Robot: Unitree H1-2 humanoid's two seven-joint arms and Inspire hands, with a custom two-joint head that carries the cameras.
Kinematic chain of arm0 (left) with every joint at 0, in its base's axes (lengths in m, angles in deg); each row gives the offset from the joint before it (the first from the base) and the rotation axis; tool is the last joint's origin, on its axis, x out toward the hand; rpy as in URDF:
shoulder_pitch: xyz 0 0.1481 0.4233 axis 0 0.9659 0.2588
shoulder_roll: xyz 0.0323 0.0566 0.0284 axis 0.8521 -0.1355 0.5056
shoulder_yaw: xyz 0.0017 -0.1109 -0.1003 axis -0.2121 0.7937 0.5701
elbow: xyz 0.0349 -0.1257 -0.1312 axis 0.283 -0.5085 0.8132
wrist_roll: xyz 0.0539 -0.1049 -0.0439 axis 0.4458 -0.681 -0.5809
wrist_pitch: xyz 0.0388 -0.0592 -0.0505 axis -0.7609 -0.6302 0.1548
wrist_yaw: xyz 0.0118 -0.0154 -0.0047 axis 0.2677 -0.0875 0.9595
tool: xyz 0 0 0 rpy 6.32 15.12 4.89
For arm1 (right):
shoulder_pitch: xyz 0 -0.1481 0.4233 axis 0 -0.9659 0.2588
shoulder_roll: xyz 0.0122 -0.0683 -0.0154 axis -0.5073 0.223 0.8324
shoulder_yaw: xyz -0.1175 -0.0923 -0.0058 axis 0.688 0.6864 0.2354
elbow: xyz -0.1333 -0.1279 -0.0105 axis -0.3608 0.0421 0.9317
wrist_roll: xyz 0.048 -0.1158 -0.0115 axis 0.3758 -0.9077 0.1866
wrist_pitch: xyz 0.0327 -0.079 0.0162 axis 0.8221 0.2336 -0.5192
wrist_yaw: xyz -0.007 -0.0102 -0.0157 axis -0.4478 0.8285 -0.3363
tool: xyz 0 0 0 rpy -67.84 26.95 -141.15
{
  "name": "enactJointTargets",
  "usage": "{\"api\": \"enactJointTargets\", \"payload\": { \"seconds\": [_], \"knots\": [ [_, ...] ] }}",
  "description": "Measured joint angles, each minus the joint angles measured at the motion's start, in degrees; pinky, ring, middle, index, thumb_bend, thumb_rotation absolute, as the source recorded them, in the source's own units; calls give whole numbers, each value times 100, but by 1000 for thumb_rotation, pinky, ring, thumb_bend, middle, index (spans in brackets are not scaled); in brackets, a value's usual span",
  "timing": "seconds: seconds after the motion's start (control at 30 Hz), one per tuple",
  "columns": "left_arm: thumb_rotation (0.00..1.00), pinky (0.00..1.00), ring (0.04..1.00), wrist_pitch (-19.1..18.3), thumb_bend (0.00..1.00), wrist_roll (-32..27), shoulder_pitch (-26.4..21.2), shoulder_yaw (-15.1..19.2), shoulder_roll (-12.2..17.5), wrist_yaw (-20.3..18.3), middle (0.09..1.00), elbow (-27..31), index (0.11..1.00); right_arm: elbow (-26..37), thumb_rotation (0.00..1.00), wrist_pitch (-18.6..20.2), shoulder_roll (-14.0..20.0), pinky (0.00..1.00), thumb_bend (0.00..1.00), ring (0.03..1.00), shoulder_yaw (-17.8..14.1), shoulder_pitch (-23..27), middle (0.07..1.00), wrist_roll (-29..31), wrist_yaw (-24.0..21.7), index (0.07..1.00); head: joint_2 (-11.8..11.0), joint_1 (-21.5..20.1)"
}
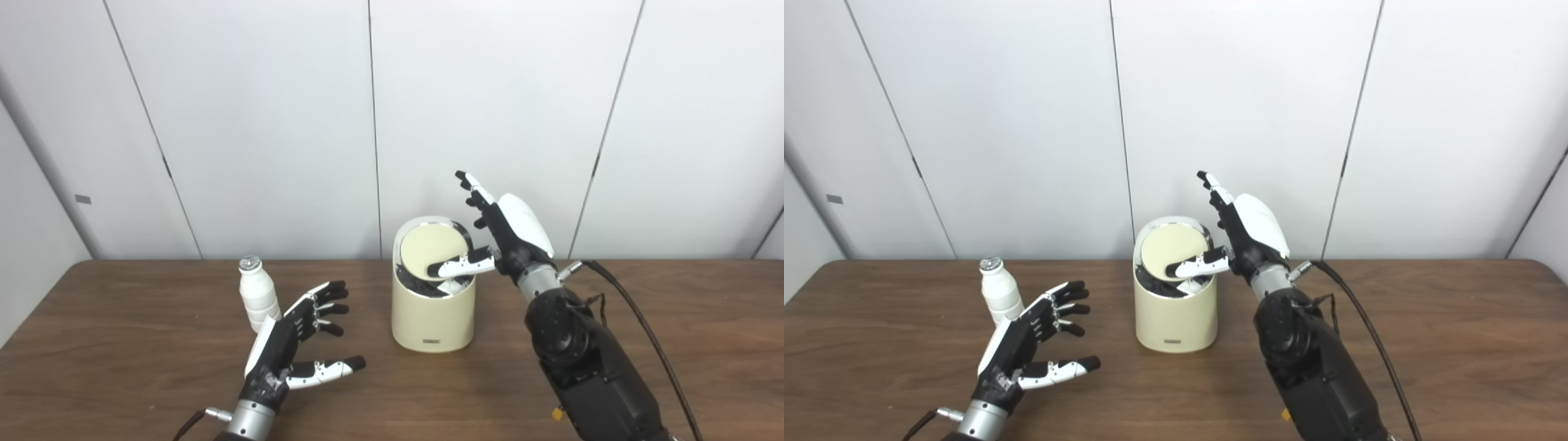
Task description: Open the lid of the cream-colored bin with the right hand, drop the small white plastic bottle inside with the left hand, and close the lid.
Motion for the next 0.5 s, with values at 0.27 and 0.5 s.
{"api": "enactJointTargets", "payload": {
  "seconds": [0.27,0.5],
  "knots": [
    [25,589,746,-6,761,0,19,-3,-14,0,814,106,838,45,168,-7,57,696,891,863,53,0,948,-57,-5,961,35,0],
    [29,595,749,-34,759,2,30,-17,-14,-2,815,148,841,47,175,-21,89,701,892,861,82,5,938,-97,-8,955,70,9]
  ]
}}
